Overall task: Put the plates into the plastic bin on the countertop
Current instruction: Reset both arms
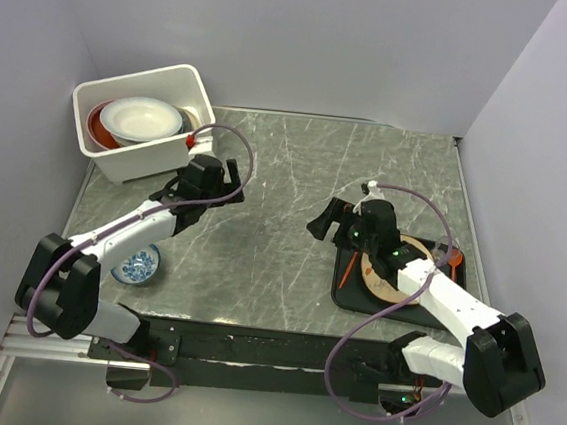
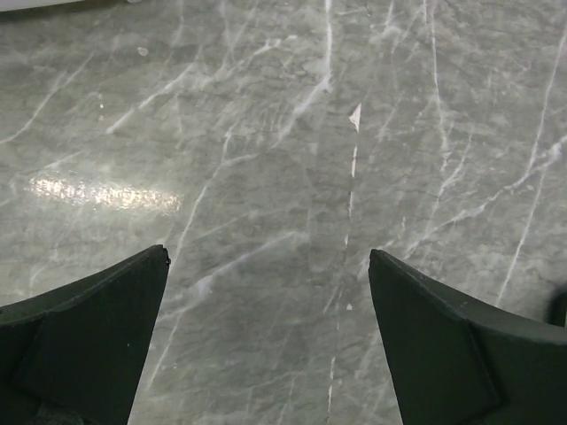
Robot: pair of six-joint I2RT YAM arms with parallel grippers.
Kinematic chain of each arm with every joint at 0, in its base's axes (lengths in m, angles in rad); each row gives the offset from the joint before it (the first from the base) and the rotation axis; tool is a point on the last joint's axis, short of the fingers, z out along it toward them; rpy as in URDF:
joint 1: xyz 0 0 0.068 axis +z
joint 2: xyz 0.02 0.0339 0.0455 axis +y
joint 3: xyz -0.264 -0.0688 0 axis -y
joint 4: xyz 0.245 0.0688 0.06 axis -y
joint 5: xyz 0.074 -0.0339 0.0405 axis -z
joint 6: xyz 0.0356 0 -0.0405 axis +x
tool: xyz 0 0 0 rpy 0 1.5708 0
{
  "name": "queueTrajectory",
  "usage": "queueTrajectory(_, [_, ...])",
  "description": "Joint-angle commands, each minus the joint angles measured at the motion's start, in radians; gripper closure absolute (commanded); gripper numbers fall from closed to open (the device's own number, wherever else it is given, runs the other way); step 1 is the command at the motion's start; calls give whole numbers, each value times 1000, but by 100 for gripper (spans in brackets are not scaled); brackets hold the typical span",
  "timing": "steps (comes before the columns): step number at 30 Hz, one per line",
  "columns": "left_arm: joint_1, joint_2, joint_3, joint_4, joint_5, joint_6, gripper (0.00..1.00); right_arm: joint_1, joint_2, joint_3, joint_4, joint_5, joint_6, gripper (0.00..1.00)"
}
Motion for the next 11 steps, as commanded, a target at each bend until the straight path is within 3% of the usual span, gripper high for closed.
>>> queueTrajectory(1, [-5, 6, -3, 25, -60, 1, 1, 2, 6, 41, 6, 51, -15, 0])
queueTrajectory(11, [-7, 34, -12, 57, -85, -2, 1, 2, -18, 44, -68, 123, -18, 0])
